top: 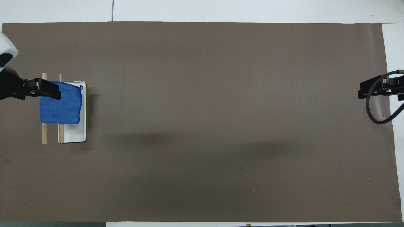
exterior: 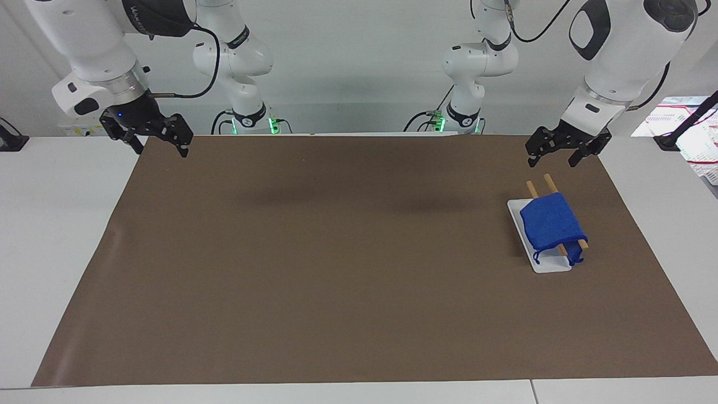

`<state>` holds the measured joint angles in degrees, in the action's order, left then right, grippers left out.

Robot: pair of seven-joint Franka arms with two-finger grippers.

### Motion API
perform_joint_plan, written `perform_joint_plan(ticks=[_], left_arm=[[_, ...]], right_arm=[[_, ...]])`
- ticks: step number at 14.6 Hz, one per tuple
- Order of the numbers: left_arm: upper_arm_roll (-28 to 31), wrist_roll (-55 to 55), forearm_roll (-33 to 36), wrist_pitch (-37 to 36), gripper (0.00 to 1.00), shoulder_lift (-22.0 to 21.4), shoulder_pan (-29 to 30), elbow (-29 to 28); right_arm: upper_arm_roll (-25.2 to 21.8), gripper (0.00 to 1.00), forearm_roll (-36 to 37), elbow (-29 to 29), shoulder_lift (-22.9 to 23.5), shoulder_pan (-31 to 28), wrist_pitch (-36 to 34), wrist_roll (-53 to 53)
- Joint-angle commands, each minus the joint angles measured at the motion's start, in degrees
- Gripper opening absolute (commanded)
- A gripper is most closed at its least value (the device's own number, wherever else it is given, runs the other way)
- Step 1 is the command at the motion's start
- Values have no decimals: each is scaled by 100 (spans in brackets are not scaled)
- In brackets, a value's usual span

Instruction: Right arm passes towel to left arm to hang

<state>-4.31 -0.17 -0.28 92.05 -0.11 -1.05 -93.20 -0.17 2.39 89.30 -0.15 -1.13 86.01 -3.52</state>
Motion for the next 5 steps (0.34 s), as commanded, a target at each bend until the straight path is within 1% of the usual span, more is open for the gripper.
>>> perform_joint_plan(ticks=[1,5], left_arm=[[27,105,-7,207,100,-147,26,-190],[27,105,-7,261,100,-156,26,-243]], right_arm=[[17,100,-116,88,-73,-46,13,106],[9,100,-116,88,-73,-46,13,106]])
